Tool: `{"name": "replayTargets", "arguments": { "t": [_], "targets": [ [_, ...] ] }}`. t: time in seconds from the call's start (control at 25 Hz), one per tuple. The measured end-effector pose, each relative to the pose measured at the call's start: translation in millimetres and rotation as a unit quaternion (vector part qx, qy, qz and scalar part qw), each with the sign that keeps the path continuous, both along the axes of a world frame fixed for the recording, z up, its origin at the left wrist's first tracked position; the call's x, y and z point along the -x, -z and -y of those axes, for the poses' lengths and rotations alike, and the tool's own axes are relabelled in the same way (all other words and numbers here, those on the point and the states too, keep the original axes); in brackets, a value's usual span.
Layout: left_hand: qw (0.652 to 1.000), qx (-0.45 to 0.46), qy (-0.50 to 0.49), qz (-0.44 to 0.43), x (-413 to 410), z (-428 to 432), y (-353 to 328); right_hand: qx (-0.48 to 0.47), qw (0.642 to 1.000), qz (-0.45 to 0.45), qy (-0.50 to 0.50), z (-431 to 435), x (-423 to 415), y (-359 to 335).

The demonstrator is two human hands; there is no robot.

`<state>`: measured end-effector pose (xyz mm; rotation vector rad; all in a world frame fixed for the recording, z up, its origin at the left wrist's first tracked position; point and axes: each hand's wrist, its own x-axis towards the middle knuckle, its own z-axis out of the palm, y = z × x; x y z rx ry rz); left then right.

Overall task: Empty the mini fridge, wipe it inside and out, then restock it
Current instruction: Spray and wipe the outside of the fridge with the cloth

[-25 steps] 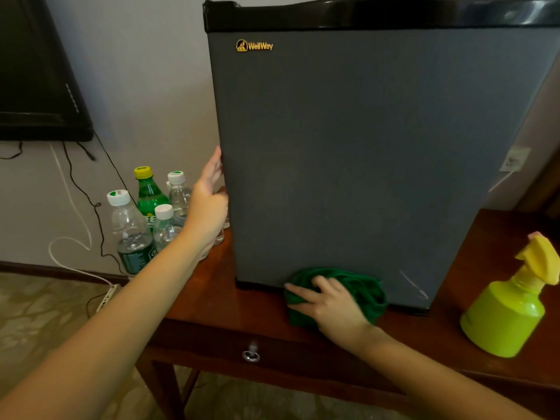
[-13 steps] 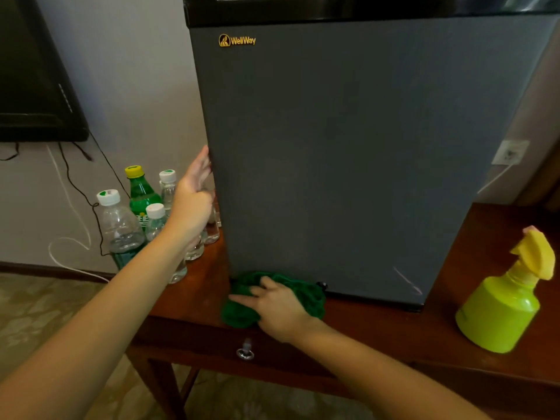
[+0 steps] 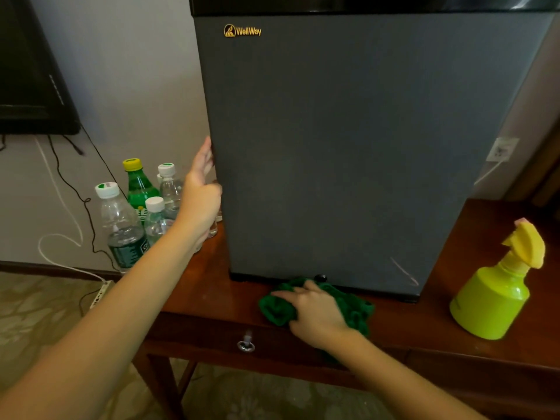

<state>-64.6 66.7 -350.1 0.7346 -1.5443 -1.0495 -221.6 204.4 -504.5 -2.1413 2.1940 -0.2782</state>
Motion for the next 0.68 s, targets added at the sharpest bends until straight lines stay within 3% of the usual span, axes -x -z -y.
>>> {"name": "replayTargets", "arguments": {
  "t": [0.24, 0.4, 0.56, 0.68],
  "targets": [
    [1.0, -0.018, 0.005, 0.014, -3.1, -5.1, -9.0, -0.028, 0.997, 0.05, -0.057, 81.4, -83.2, -2.1],
    [0.999, -0.027, 0.024, 0.037, -11.5, -1.1, -10.5, -0.002, 0.996, 0.071, -0.047, 45.1, -33.1, 3.9],
    [0.999, -0.037, 0.037, 0.012, -15.2, 3.0, -13.4, 0.016, 0.998, 0.042, 0.036, -24.8, 48.1, 10.6],
    [1.0, 0.004, -0.014, 0.014, -7.6, -7.9, -4.8, 0.013, 0.996, 0.051, 0.067, -62.6, 74.9, 2.2]
  ]
}}
